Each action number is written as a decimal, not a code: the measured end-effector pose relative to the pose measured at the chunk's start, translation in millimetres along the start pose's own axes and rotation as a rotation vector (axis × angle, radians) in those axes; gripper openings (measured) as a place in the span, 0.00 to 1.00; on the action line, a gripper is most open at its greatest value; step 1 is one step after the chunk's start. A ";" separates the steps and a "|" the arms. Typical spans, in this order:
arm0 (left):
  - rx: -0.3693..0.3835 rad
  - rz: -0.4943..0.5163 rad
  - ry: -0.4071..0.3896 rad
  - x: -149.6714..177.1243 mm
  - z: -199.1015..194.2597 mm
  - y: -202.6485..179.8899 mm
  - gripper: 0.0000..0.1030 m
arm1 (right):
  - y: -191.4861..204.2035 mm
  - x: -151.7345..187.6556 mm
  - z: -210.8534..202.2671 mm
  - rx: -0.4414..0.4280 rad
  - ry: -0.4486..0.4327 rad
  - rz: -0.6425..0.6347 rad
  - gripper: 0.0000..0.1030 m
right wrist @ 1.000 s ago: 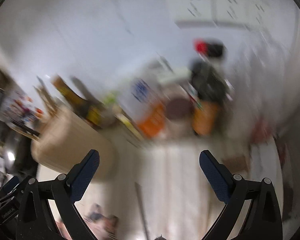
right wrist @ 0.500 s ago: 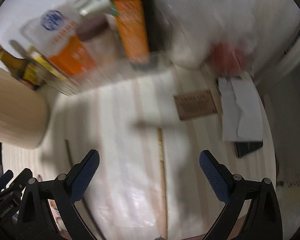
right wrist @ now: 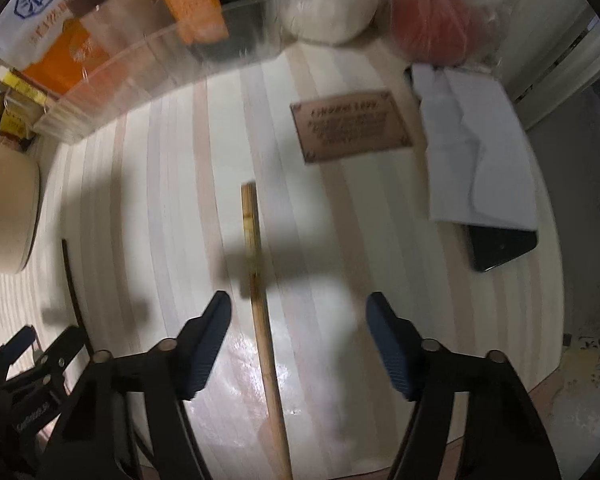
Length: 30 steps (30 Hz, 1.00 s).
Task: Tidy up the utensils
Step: 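Grasp the last dark brown chopstick with the left tool while the right tool grasps the last wooden one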
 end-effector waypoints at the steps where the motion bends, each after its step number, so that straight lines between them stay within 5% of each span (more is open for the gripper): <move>1: 0.008 0.001 0.005 -1.0 3.2 -1.3 0.87 | 0.1 1.5 3.6 -0.007 0.007 -0.006 0.57; 5: 0.035 0.014 -0.008 -2.3 8.8 -5.8 0.67 | 4.6 3.4 6.3 0.026 -0.008 -0.047 0.43; 7: 0.034 0.046 -0.031 -3.3 7.6 -9.8 0.56 | 6.6 3.0 5.1 0.033 -0.020 -0.047 0.21; 9: 0.035 0.068 -0.049 -5.2 4.5 -13.7 0.27 | 8.8 3.2 4.1 0.033 -0.027 -0.042 0.13; 12: 0.043 0.089 -0.050 -5.3 3.4 -15.0 0.05 | 19.6 6.5 7.2 0.021 -0.030 -0.054 0.07; 23: 0.046 0.094 -0.019 41.4 -0.5 20.8 0.03 | 74.2 44.4 6.7 -0.086 0.035 -0.129 0.07; 30: 0.068 0.060 0.001 74.3 -1.8 44.4 0.07 | 91.7 70.1 8.5 -0.067 0.075 -0.206 0.07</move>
Point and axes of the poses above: each gripper's, at about its wrist camera, not at the fingertips, and z roughly the way its jaws point, y to its left, x to its underside, the point moved 2 cm from there along z, roughly the way its jaws point, and after that the axes turned 6 degrees about z, right-handed, at the moved point
